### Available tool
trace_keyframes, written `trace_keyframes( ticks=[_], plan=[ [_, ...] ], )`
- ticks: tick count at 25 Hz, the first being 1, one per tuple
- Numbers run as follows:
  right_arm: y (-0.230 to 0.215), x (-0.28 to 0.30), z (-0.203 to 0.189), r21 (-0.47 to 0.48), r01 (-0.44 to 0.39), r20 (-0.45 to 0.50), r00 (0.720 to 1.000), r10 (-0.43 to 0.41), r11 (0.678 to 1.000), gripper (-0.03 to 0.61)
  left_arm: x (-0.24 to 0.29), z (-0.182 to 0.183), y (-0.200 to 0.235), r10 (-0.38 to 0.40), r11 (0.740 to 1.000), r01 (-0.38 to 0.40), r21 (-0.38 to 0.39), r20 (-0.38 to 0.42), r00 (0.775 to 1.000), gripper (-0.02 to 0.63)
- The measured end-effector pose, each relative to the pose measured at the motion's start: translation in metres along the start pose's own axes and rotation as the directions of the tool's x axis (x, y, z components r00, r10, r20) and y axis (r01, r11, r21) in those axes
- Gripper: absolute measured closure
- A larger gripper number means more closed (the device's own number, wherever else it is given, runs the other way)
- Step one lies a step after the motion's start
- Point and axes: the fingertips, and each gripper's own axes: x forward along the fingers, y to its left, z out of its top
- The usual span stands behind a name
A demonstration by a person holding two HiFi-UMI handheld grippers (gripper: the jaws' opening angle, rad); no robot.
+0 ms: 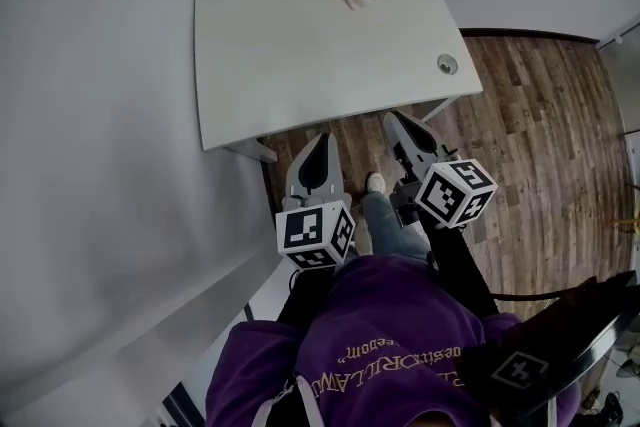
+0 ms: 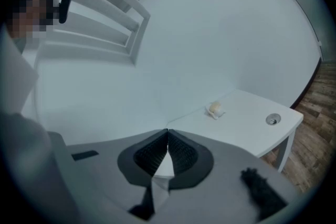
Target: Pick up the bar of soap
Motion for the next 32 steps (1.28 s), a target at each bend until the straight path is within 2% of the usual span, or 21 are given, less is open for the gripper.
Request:
trace_keyframes(
  ticks=[11, 18, 26, 32],
  plan=[
    [-0.071, 0.057, 0.053, -0.006, -0.055, -0.056, 0.997, 0.054, 0.998, 0.569, 0.098, 0.02, -0.017, 0.063, 0.998, -0.063, -0.005, 0.012, 0.998, 0.609],
    [-0.101, 0.08, 0.071, -0.01, -0.091, -0.087, 0.992, 0.09, 0.996, 0.569, 0.136, 0.024, -0.025, 0.108, 0.994, -0.108, -0.007, 0.02, 0.994, 0.609],
    [-0.131, 0.095, 0.08, -0.005, -0.07, -0.098, 0.993, 0.069, 0.998, 0.569, 0.163, 0.024, -0.028, 0.128, 0.992, -0.128, -0.009, 0.012, 0.992, 0.609],
    [-0.149, 0.116, 0.088, -0.006, -0.006, -0.092, 0.996, 0.005, 1.0, 0.569, 0.184, 0.032, -0.016, 0.133, 0.991, -0.133, -0.016, 0.01, 0.991, 0.609]
  ],
)
